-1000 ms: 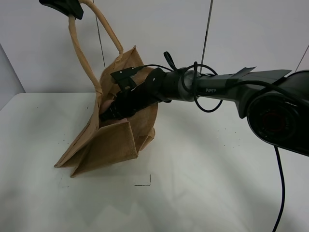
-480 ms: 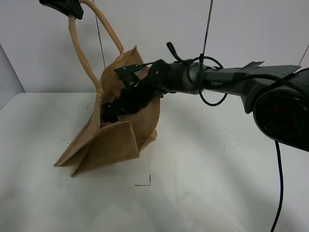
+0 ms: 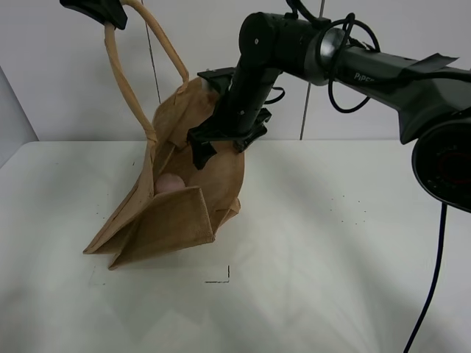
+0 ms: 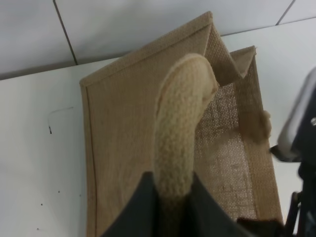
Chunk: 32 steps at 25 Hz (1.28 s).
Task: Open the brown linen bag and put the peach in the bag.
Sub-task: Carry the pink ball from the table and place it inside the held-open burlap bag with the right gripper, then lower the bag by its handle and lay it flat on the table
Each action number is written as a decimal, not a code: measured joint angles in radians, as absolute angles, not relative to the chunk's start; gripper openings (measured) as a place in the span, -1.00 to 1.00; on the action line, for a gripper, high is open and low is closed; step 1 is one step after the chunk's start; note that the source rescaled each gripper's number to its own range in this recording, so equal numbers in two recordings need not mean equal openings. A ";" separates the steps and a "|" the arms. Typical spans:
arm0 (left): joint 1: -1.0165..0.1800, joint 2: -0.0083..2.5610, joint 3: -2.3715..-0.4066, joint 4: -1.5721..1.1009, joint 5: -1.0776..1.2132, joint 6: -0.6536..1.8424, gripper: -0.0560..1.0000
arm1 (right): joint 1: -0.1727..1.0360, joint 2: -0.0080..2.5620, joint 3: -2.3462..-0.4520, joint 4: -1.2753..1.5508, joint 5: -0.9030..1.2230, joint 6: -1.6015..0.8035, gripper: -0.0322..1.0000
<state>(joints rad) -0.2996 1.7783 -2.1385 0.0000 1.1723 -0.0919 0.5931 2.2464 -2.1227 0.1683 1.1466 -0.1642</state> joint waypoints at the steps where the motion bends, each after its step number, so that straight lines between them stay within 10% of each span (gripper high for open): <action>1: -0.300 1.778 -2.138 0.000 1.172 -0.092 -0.89 | 0.593 2.246 -2.126 0.136 1.158 -0.145 1.00; 32: -0.300 1.778 -2.138 0.000 1.172 -0.089 -0.89 | 0.072 2.256 -2.129 0.026 1.210 -0.088 1.00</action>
